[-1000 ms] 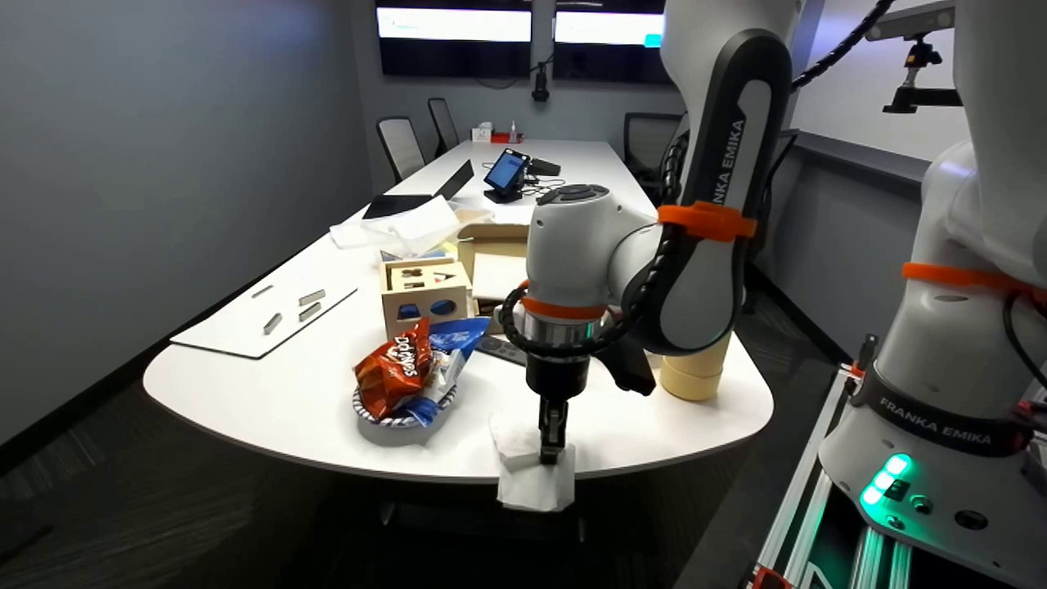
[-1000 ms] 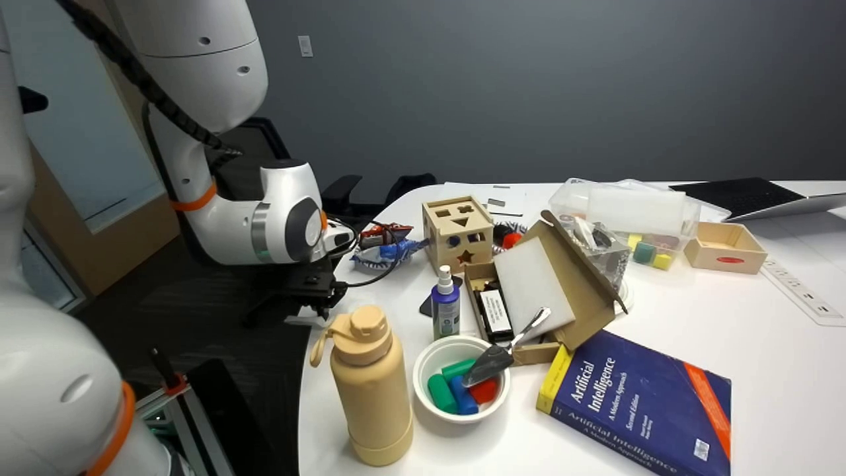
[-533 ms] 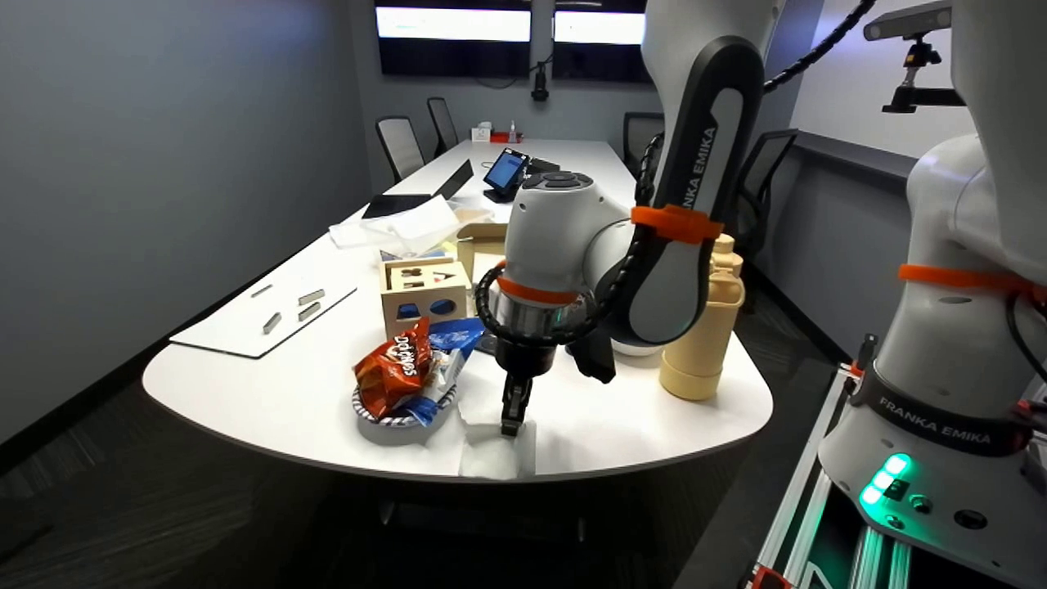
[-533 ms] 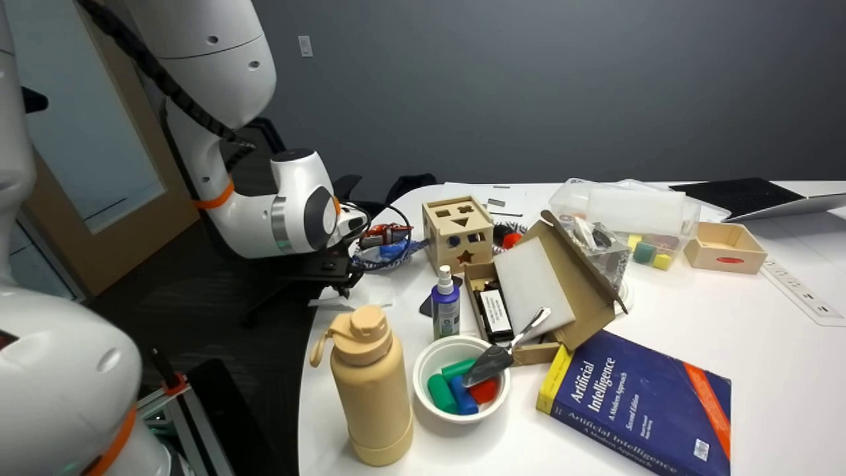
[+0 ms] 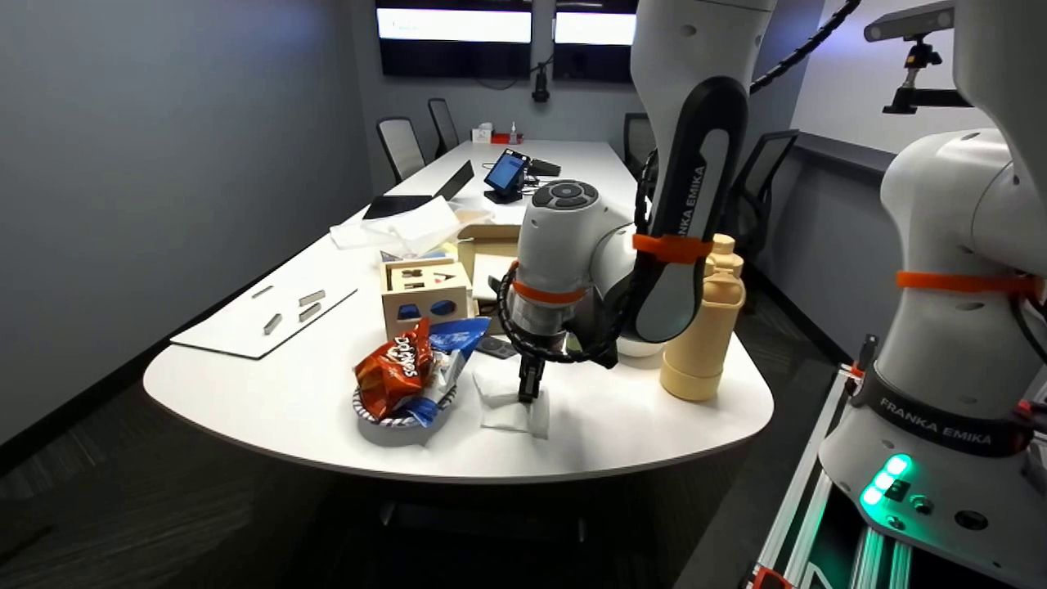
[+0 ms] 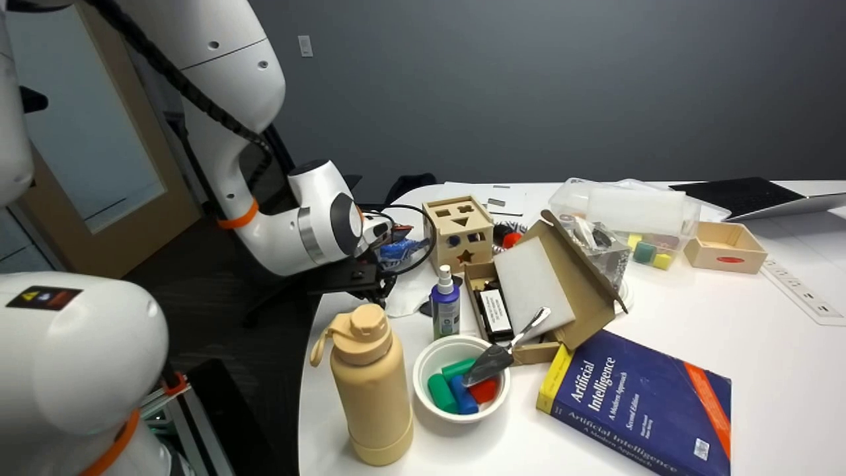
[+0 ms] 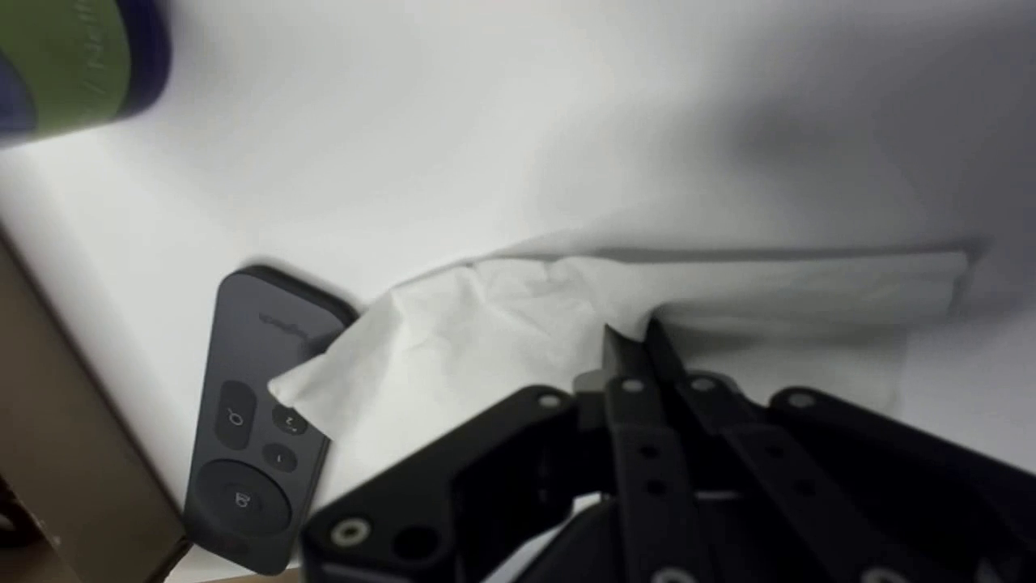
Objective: Wipe the table using the napkin
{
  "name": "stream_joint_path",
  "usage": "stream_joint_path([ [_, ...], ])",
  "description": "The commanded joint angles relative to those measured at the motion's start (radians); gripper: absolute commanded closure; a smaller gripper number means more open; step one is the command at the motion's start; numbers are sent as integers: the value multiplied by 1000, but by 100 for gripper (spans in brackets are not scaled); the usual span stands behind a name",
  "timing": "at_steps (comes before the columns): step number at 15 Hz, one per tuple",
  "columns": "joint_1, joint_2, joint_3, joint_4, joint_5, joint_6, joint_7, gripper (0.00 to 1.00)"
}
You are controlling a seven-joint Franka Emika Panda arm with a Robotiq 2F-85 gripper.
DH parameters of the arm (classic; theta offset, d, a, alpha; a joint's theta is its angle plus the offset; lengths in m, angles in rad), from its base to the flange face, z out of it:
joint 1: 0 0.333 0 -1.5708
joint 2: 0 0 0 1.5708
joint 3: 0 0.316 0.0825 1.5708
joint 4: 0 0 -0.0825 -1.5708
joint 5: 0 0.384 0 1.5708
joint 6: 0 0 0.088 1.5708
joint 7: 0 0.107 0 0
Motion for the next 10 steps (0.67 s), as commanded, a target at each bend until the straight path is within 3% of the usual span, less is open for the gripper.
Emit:
stream_joint_path([
  [1,100,15,-90,-27,-16,19,34,100],
  [5,211,51,-228,-13,-4,32,73,100],
  [10,279,67,-363,-13,7,-11,99,100],
])
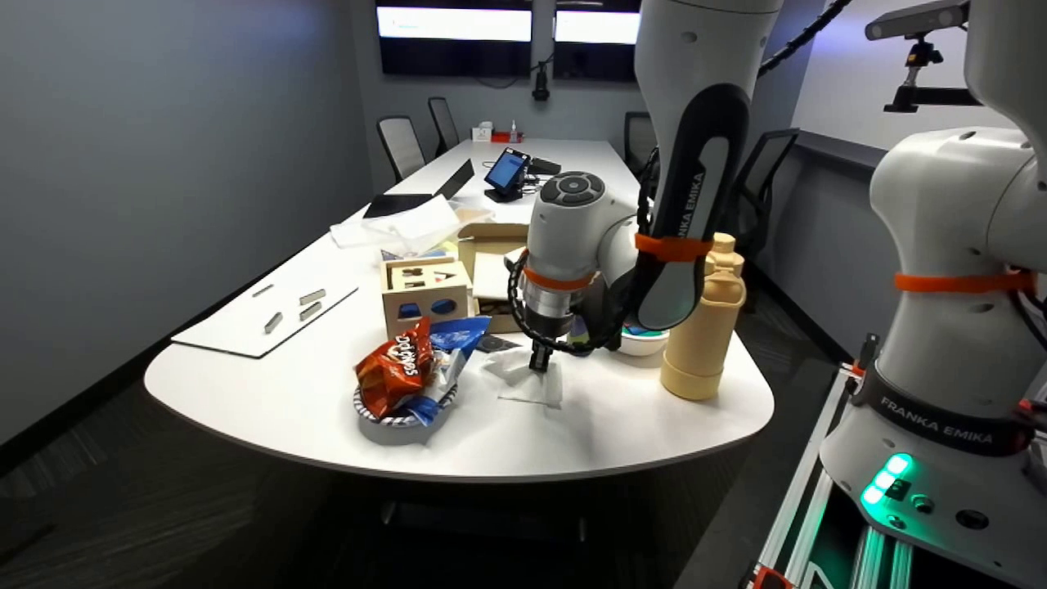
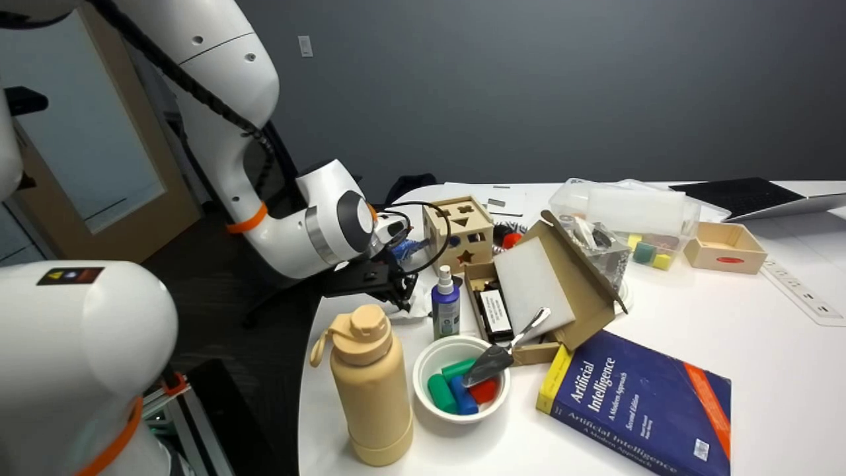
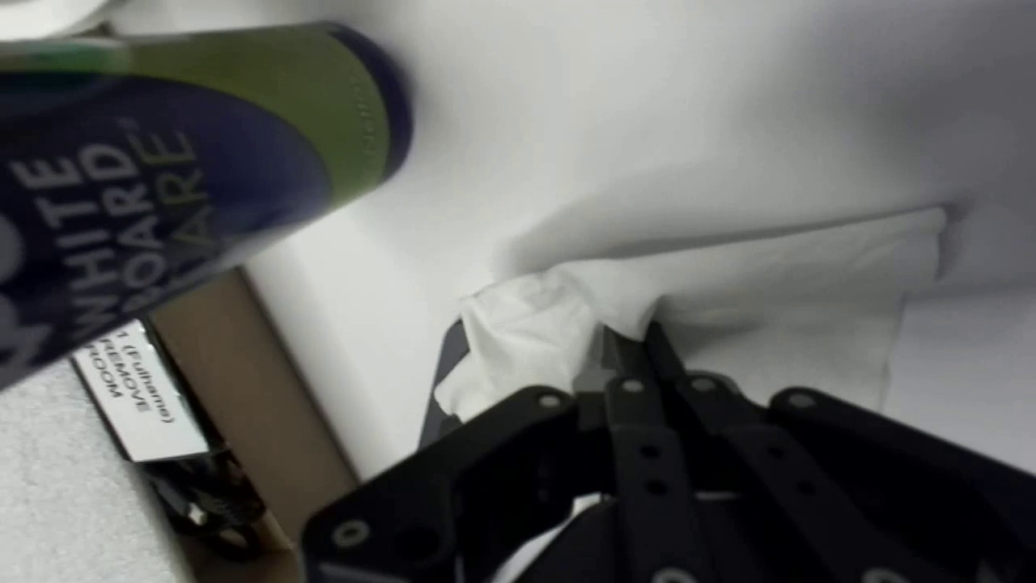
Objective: Wipe the table using the napkin
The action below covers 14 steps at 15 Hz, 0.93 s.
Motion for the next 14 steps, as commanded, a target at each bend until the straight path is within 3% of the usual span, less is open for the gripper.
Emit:
stream_joint_path([
  [1,52,10,-82,-6,6,-39,29,100],
  [4,69,2,-113,-16,5,-94,30,100],
  [5,68,-6,-111,-20,5,-113,26,73],
  [8,42,-54,-69,-34,14,-193,-1,59],
  [14,-2,-177,32,-55,24,-351,-41,12],
])
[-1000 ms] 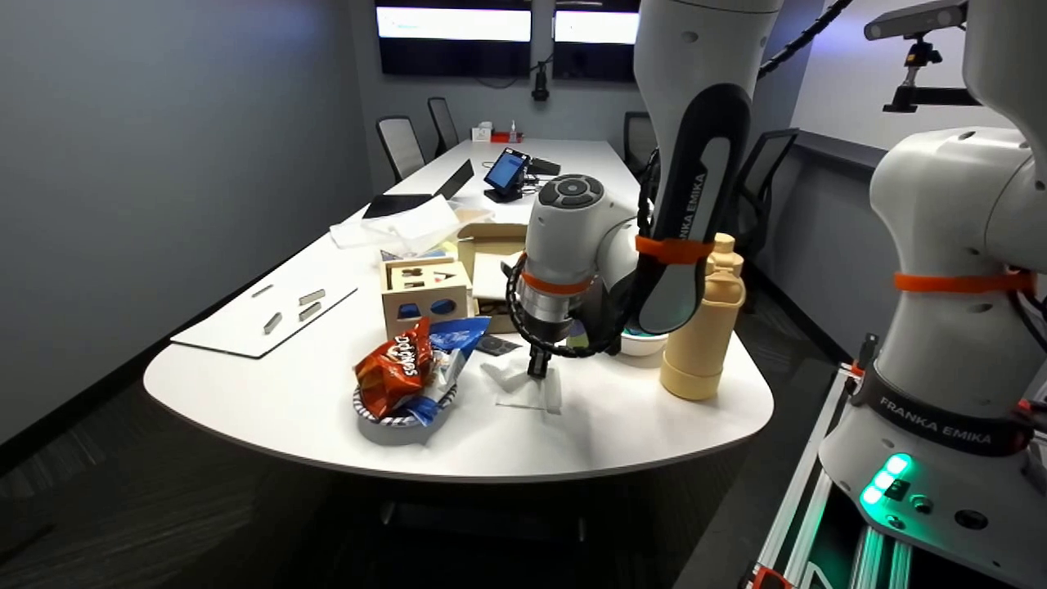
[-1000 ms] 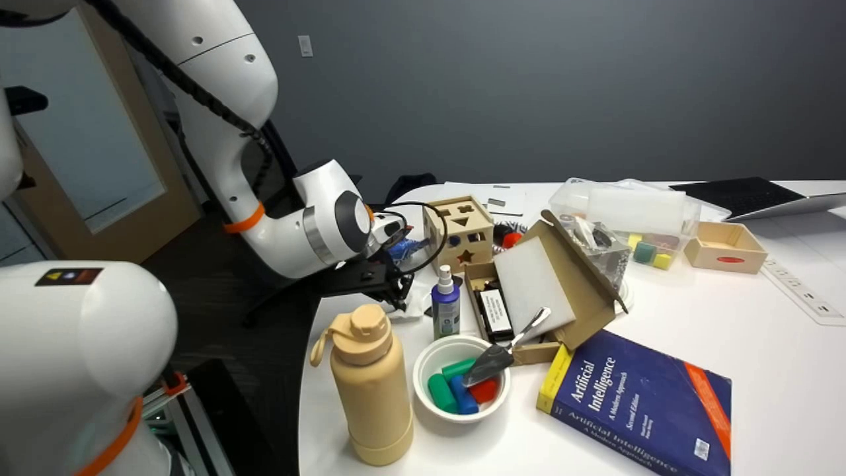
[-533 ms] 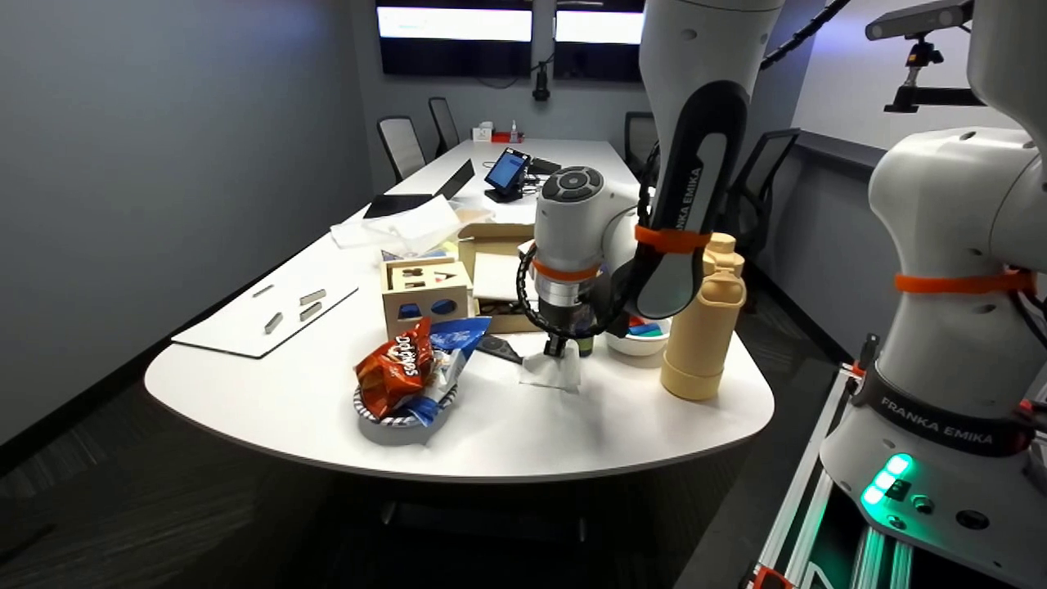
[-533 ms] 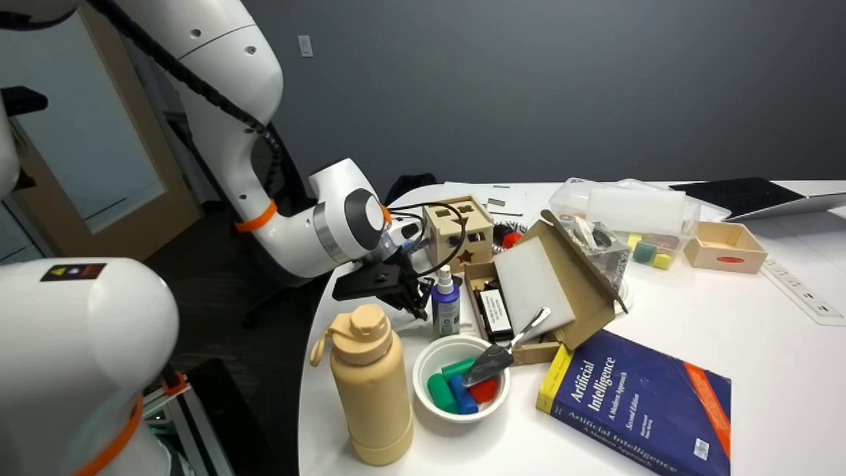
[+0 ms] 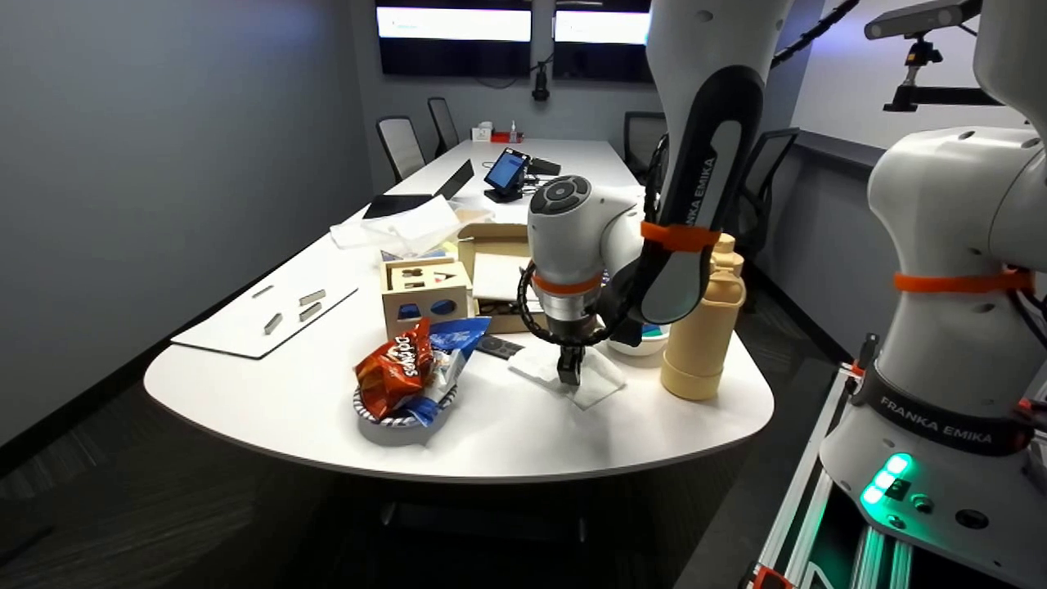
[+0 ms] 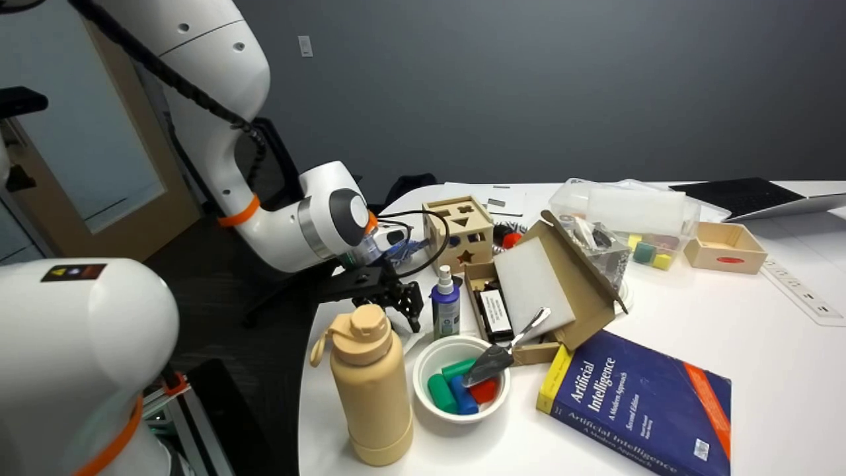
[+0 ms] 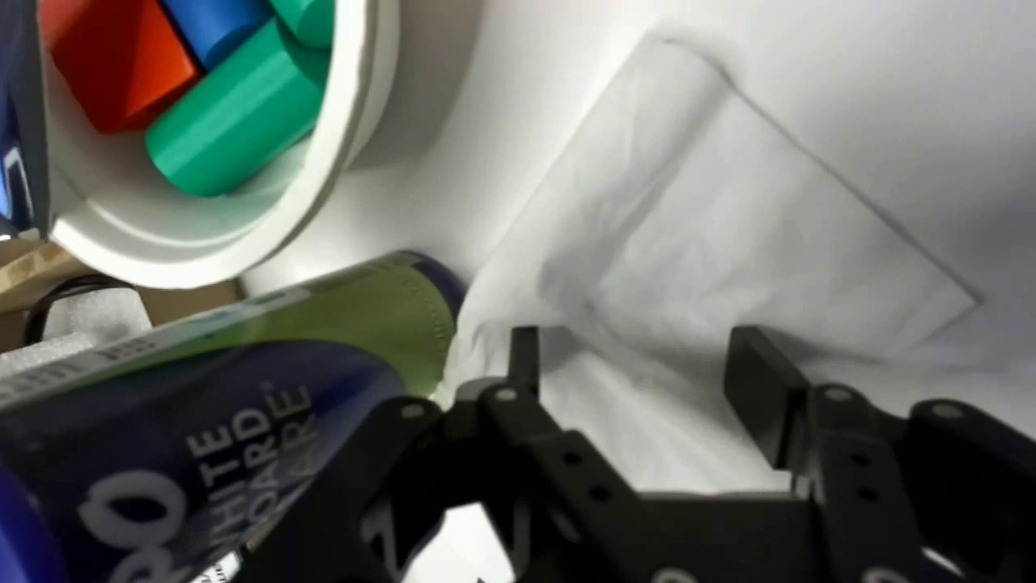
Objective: Wipe the table using the napkin
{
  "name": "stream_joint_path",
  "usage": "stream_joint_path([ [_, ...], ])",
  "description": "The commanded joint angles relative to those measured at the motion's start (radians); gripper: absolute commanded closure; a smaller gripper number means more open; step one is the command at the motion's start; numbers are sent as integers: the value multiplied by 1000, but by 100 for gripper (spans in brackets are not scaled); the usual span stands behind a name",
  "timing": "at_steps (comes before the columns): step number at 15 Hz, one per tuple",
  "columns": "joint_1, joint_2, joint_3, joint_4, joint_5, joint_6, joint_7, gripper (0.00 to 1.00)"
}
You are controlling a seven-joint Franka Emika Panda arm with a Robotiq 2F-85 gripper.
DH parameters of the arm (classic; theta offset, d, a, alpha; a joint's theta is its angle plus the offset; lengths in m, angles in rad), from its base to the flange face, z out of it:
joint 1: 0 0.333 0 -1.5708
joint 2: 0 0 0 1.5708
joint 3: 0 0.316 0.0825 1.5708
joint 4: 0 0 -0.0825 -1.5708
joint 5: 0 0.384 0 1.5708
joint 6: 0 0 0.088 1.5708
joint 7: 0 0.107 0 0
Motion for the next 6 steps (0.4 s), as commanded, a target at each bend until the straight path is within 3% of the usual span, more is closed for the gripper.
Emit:
stream_joint_path([
  [1,-52,-152,70,-31,-2,-119,-34,5],
  [2,-68,-182,90,-30,-16,-147,-22,0],
  [3,-21,-202,55,-33,16,-166,-37,0],
  [6,0,-273,28,-14,-12,-237,13,0],
])
